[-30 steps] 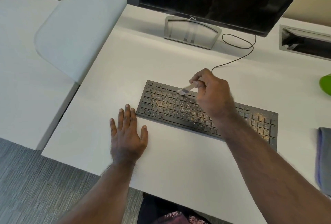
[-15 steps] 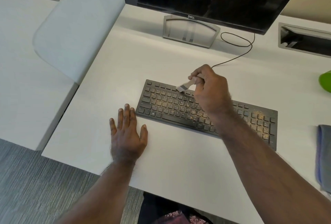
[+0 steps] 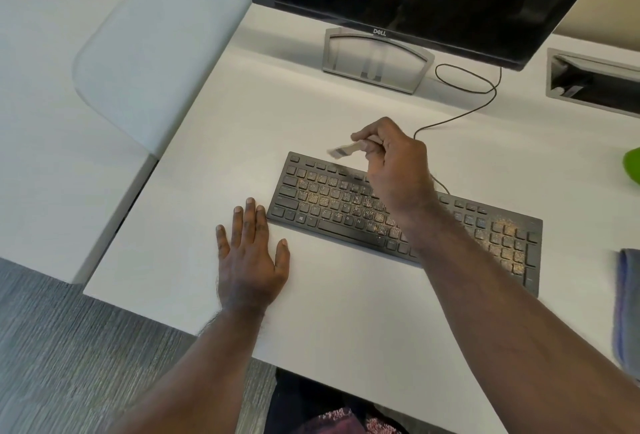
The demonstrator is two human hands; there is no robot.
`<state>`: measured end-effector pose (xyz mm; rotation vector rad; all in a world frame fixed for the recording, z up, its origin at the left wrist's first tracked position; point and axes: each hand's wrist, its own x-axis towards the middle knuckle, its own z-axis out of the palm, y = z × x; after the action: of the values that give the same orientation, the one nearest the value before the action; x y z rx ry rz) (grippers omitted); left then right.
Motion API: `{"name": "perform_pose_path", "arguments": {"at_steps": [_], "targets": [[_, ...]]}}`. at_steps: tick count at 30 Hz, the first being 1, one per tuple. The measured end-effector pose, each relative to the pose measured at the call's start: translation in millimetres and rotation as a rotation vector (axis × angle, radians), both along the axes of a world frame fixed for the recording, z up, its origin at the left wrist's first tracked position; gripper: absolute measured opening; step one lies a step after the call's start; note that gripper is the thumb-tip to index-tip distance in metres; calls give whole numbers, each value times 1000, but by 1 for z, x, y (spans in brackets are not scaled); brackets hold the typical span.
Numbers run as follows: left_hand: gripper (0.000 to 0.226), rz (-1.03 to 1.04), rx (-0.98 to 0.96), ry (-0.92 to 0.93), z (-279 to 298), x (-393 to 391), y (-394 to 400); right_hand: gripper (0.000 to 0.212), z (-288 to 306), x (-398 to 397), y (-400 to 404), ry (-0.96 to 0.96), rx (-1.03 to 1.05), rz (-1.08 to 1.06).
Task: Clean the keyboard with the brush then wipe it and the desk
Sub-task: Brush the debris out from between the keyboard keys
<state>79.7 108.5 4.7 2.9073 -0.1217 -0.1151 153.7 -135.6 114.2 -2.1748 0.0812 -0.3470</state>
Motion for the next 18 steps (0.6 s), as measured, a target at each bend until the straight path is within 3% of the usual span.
{"name": "perform_pose_path", "arguments": {"at_steps": [3, 8, 13, 18], "targets": [[77, -5, 1, 3, 0, 0, 0, 12, -1, -4, 3, 19, -29, 102], [77, -4, 0, -6, 0, 0, 0, 11, -5, 1, 1, 6, -58, -20], [76, 1, -13, -34, -1, 0, 0, 12, -3, -4, 6, 36, -21, 102], [76, 1, -17, -41, -1, 0, 0, 12, -6, 3, 7, 22, -34, -6]]}}
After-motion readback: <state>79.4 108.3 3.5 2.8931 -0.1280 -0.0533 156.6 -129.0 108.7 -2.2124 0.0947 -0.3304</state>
